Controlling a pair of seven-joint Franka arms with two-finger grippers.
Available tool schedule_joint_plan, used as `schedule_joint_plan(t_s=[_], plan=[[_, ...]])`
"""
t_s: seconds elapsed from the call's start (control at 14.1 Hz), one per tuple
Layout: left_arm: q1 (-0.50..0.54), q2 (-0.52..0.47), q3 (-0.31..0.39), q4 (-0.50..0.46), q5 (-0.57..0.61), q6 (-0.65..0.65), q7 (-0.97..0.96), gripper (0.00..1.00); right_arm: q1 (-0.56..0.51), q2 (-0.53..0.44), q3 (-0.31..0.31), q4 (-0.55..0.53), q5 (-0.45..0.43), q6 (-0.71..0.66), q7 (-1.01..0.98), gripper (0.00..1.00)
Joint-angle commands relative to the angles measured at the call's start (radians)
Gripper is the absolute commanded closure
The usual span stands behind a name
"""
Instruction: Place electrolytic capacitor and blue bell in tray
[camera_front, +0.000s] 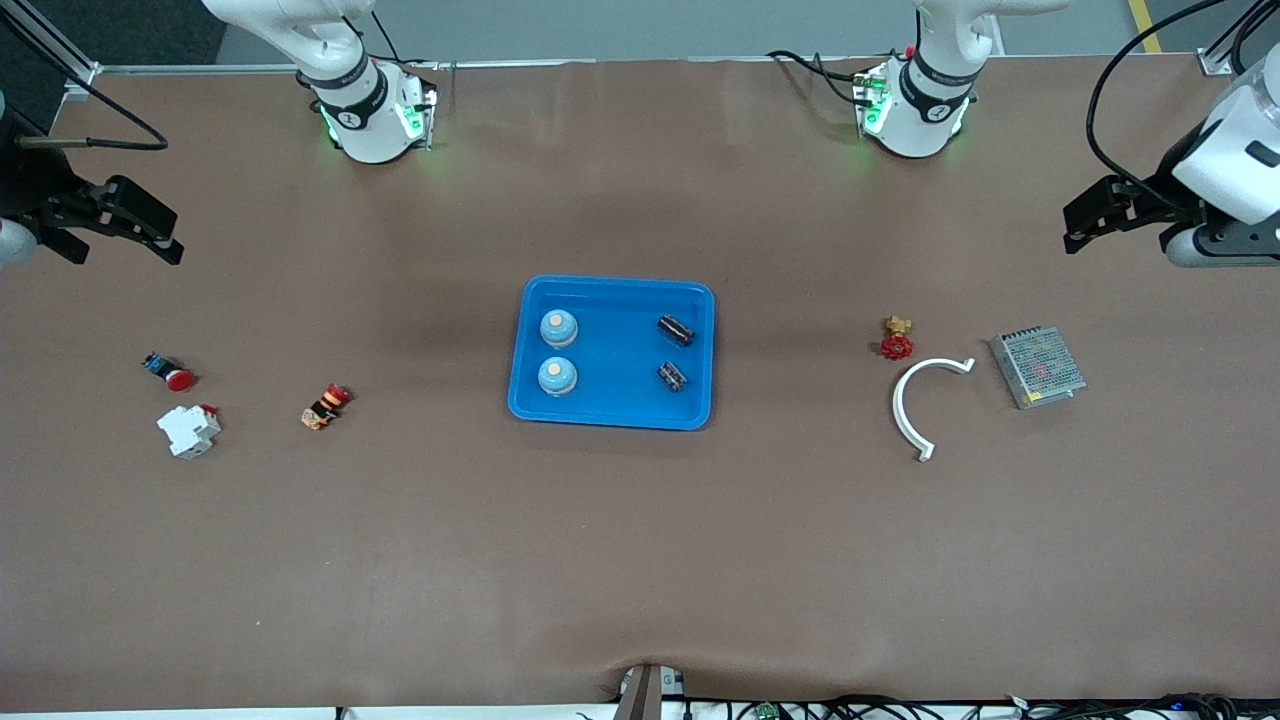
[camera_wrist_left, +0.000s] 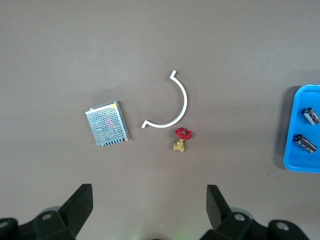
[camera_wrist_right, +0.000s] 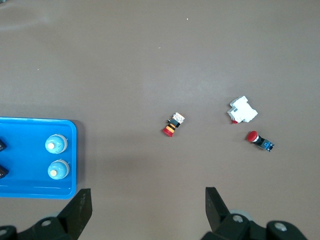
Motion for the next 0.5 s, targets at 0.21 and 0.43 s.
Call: schedule_joint_plan(t_s=[0.21,0.43], plan=[[0.005,-0.010,0.002,0.009,-0.018,-0.007,0.013,0.00,-0.006,-0.007,-0.002,0.009,-0.009,-0.005,-0.008,0.00],[0.006,-0.010,0.000,0.010,-0.015,-0.007,0.011,0.00,-0.007,-0.007,-0.004,0.009,-0.009,-0.005,-0.010,0.00]])
